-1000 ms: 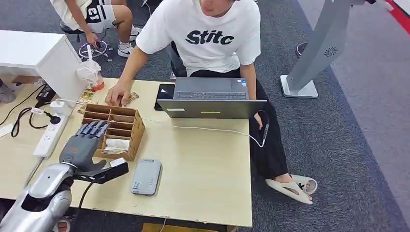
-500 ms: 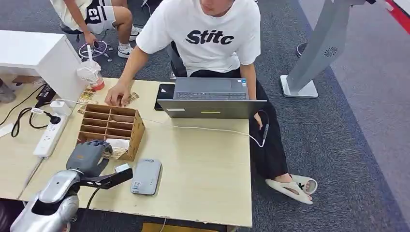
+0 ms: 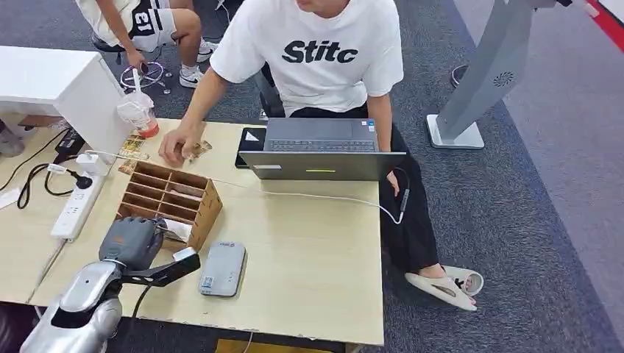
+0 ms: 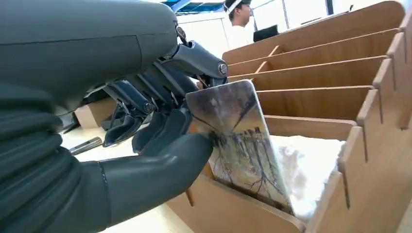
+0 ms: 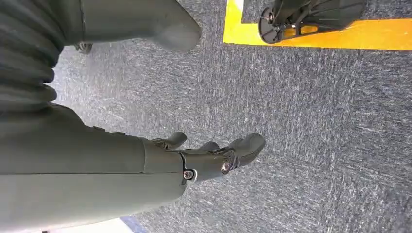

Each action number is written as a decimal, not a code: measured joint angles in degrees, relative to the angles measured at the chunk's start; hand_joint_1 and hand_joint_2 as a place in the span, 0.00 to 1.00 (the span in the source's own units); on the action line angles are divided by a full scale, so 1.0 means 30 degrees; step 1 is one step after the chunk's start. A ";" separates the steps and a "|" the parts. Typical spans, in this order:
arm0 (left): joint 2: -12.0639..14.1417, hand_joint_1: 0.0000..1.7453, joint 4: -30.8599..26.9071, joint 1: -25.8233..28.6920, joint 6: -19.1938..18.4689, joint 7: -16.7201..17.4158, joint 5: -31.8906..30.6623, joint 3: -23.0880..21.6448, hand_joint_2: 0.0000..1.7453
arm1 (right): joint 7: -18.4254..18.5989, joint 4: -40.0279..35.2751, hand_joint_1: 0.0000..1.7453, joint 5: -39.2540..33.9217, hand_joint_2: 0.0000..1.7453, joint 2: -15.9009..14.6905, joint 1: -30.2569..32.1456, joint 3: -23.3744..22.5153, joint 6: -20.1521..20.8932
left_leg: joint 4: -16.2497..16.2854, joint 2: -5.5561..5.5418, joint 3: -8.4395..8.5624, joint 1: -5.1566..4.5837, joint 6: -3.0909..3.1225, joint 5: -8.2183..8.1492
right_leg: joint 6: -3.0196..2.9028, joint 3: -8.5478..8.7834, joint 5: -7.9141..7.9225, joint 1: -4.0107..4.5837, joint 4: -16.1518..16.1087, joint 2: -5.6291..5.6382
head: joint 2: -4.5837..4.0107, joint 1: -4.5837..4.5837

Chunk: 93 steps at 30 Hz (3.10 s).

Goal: Pass the card to the sensor for recognition and then transmit it.

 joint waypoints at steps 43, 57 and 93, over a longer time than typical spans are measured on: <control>-0.0131 1.00 -0.1778 -0.3618 0.0670 0.0044 0.0999 0.3628 1.00 | -0.0058 0.0000 0.00 0.1246 1.00 0.0029 -0.0084 -0.0510 -0.0182 | 0.0005 -0.0002 0.0002 0.0002 -0.0002 0.0004 | 0.0000 -0.0001 0.0005 0.0002 0.0005 0.0000 | 0.0000 0.0000; -0.0051 1.00 -0.0845 -0.5681 0.0699 0.0364 0.0590 0.3992 1.00 | -0.0087 0.0000 0.00 0.1574 1.00 0.0029 -0.0156 -0.0539 -0.0168 | 0.0007 -0.0006 -0.0001 0.0001 -0.0002 0.0004 | 0.0000 -0.0006 0.0004 0.0002 0.0003 -0.0003 | 0.0000 0.0000; -0.1464 0.00 -0.8067 0.2305 0.5575 -0.5538 0.8356 0.7147 1.00 | 0.0109 0.0000 0.00 0.1930 1.00 0.0051 -0.0163 -0.2222 -0.0510 | -0.0001 0.0062 -0.0032 -0.0003 0.0012 -0.0061 | 0.0007 -0.0014 -0.0029 -0.0003 -0.0017 0.0042 | 0.0000 0.0014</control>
